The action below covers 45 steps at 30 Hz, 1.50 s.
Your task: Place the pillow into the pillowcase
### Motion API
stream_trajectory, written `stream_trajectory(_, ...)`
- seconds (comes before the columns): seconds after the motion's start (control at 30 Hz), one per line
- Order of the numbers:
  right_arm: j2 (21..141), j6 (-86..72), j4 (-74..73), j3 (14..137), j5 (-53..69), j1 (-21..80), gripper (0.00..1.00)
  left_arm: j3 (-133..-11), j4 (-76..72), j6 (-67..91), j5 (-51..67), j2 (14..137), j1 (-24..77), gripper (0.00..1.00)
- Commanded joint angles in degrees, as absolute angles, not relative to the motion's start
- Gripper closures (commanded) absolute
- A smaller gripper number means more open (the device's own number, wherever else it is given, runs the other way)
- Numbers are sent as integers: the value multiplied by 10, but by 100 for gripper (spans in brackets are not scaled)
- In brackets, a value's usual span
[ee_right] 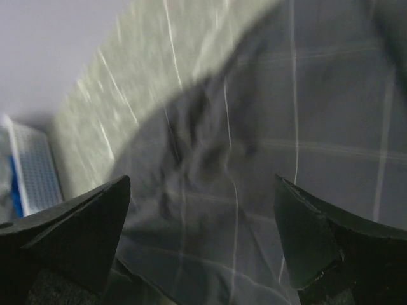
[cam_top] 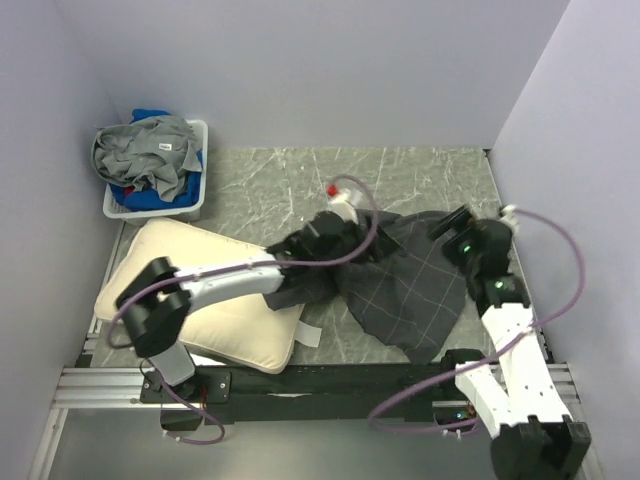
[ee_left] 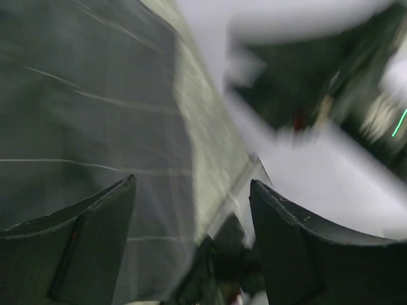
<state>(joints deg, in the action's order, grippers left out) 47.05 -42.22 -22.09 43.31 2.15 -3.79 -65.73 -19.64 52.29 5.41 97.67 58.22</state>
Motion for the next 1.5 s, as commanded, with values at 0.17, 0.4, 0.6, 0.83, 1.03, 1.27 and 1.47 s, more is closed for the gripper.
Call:
stream_trajectory(0.17, 524, -563, -238, 342, -151, 111, 2, -741, 118, 459, -174, 962, 427, 26)
stream_trajectory(0.4, 751, -534, -186, 491, -166, 77, 2, -812, 165, 381, -118, 1074, 324, 19)
stream_trajectory(0.6, 906, -523, -197, 598, -128, 18, 5, -867, 178, 370, -5, 1152, 298, 19)
stream_trajectory(0.83, 984, -495, -221, 638, -111, 13, 26, -869, 149, 371, 106, 1173, 298, 42)
stream_trajectory(1.03, 1046, -466, -255, 710, -103, 4, 100, -896, 141, 385, 138, 1192, 290, 99)
stream_trajectory(1.27, 1187, -385, -367, 1029, -106, 4, 100, -961, 162, 423, 85, 1144, 184, 99)
stream_trajectory(1.47, 1325, -320, -459, 1334, -73, 29, 77, -1022, 182, 425, 76, 1133, 106, 99)
